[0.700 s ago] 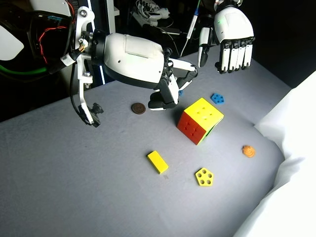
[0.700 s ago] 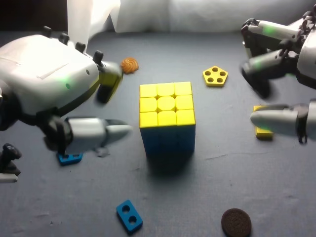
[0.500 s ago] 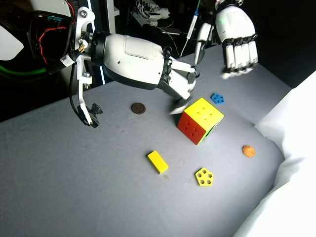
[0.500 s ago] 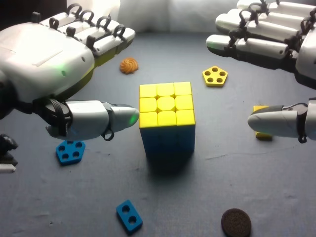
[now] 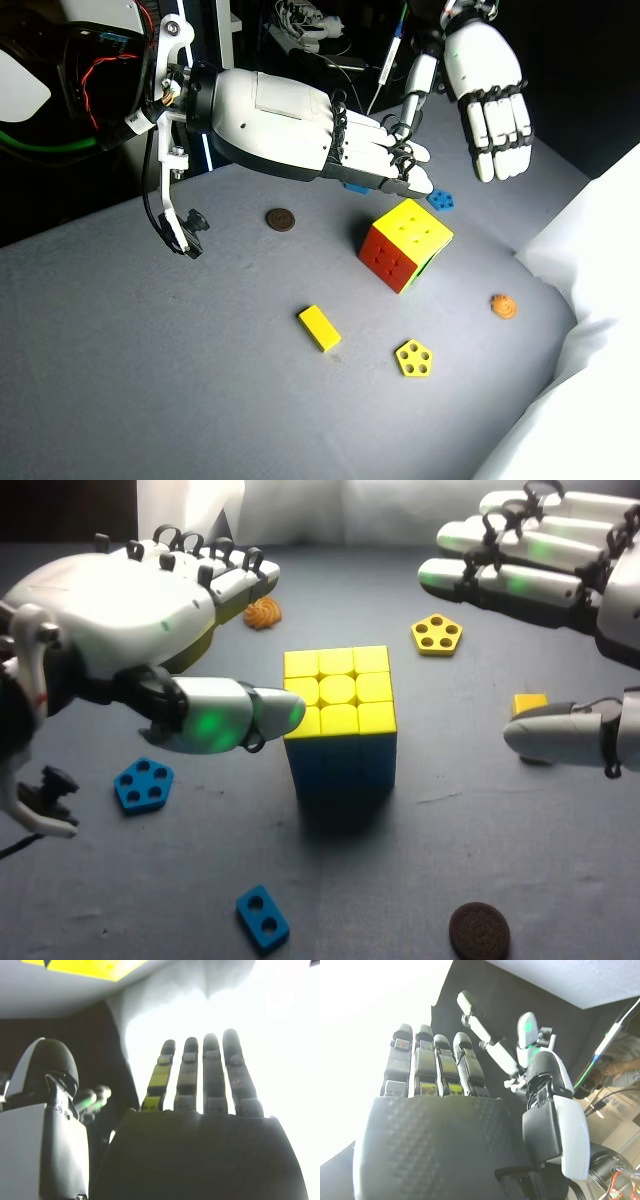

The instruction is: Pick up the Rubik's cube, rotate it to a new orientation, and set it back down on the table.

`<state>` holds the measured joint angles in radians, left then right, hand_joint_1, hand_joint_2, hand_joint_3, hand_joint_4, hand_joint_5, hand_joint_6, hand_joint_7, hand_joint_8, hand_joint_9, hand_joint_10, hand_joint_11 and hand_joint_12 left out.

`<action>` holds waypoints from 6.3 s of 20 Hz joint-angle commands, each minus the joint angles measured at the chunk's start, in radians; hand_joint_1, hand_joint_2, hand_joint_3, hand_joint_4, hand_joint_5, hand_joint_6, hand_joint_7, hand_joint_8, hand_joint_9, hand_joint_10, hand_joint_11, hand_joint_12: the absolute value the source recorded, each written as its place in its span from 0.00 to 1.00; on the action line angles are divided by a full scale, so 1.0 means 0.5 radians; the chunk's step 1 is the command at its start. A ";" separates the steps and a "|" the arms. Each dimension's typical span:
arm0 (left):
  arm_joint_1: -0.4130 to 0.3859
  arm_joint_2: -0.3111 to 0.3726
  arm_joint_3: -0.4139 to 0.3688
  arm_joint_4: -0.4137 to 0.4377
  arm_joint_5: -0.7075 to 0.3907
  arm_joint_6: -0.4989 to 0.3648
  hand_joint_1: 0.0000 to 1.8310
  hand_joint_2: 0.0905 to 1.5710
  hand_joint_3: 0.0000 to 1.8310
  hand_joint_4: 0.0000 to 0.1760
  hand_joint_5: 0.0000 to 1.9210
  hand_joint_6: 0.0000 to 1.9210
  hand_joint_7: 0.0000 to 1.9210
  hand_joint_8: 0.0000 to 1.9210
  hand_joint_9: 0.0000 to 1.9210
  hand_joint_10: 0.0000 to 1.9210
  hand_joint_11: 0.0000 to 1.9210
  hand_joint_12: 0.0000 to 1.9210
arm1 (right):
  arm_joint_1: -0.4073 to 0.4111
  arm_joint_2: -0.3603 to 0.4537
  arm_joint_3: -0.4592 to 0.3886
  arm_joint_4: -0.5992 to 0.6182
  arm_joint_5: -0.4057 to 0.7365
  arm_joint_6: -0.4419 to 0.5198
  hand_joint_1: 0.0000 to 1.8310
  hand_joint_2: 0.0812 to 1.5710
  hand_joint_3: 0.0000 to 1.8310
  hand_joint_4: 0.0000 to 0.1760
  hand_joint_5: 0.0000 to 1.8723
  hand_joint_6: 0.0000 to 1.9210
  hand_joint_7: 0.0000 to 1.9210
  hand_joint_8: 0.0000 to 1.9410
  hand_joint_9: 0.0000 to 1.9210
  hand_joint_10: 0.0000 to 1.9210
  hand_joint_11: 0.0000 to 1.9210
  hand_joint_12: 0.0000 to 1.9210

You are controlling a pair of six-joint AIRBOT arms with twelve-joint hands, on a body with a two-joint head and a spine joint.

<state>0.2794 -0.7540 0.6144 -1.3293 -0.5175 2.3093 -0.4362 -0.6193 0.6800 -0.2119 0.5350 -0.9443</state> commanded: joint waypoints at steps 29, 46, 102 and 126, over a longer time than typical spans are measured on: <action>-0.144 -0.744 0.330 -0.778 -0.757 0.382 0.69 0.65 0.00 0.04 0.00 0.00 0.00 0.00 0.00 0.00 0.01 0.01 | -0.011 0.040 0.005 0.031 0.406 -0.020 0.04 0.79 0.00 0.00 0.01 0.00 0.03 0.01 0.01 0.00 0.00 0.00; -0.136 -0.953 0.505 -0.888 -0.843 0.366 0.73 0.65 0.00 0.02 0.00 0.00 0.01 0.00 0.02 0.00 0.00 0.10 | -0.002 0.037 0.001 0.029 0.386 -0.051 0.06 0.77 0.00 0.00 0.04 0.01 0.06 0.01 0.03 0.01 0.00 0.00; -0.097 -1.176 0.707 -0.984 -0.939 0.291 0.55 0.62 0.00 0.00 0.00 0.00 0.00 0.00 0.00 0.00 0.00 0.00 | 0.003 0.038 0.000 0.014 0.380 -0.057 0.02 0.78 0.00 0.00 0.00 0.00 0.01 0.00 0.01 0.00 0.00 0.00; -0.164 -1.129 0.651 -0.960 -0.863 0.375 0.60 0.86 0.00 0.00 0.28 0.79 0.29 0.95 0.19 0.94 0.15 1.00 | -0.061 0.046 -0.002 0.246 0.342 -0.241 0.05 0.78 0.00 0.00 0.03 0.00 0.06 0.00 0.05 0.00 0.00 0.09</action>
<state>0.2096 -1.3235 0.9394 -1.8755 -0.9504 2.4966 -0.4759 -0.6006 0.6800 -0.1040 0.5762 -1.0637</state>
